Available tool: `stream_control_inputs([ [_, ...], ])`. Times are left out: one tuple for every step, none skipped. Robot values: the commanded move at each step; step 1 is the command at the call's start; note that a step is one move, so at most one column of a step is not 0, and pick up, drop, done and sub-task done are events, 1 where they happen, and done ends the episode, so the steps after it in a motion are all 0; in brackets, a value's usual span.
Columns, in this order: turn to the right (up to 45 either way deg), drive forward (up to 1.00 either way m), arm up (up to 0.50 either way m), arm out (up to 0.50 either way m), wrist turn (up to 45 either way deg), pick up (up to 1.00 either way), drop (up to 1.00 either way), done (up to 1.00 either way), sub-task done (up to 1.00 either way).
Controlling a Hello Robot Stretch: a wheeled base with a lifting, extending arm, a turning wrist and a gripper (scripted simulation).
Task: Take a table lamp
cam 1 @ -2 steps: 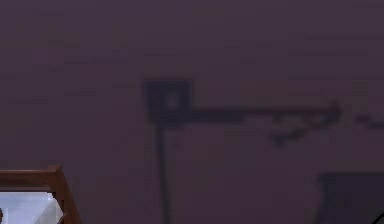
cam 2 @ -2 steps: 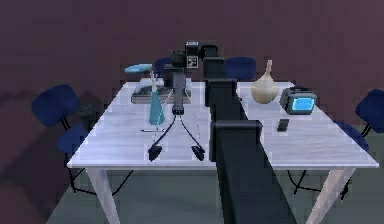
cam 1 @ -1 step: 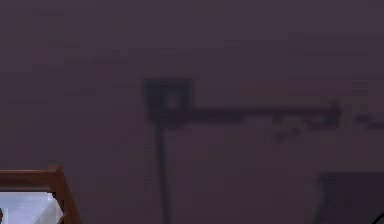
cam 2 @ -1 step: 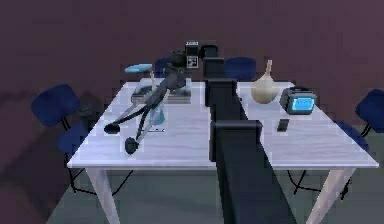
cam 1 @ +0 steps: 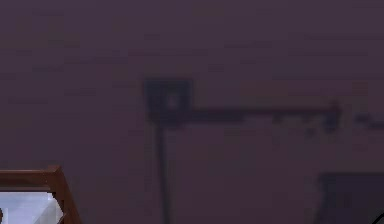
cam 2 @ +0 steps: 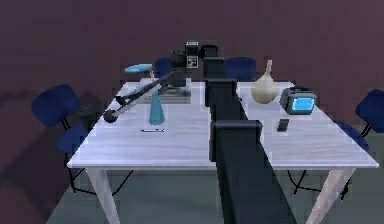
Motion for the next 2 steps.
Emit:
stream_control_inputs([
  [0.0, 0.00, 0.00, 0.00, 42.0, 0.00, 0.00, 0.00, 0.00],
  [0.0, 0.00, 0.00, 0.00, 0.0, 1.00, 0.00, 0.00, 0.00],
])
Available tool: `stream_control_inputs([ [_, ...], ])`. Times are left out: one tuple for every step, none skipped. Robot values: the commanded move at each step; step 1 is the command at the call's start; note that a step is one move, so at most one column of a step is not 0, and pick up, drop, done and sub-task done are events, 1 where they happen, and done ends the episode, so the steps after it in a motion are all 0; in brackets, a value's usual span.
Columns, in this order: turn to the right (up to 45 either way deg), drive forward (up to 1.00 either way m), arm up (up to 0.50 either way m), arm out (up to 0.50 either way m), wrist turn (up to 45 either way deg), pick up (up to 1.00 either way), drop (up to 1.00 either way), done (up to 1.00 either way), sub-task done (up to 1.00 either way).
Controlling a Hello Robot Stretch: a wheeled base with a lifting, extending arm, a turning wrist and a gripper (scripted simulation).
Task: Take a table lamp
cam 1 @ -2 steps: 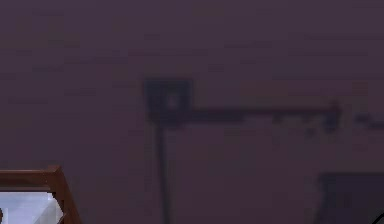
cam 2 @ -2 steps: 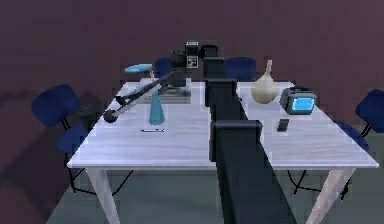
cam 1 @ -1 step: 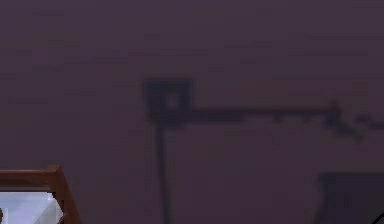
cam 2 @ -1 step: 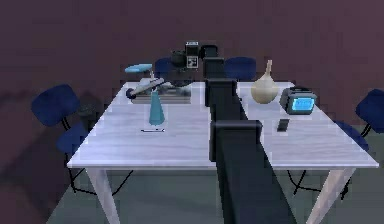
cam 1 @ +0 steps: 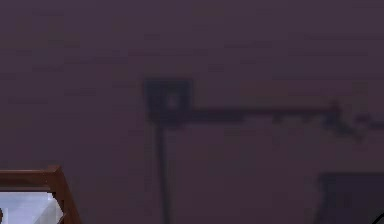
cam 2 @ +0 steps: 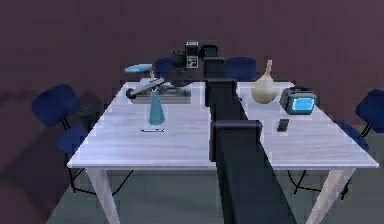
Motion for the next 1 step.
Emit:
stream_control_inputs([
  [0.0, 0.00, 0.00, 0.00, 0.0, 0.00, 0.00, 1.00, 0.00],
])
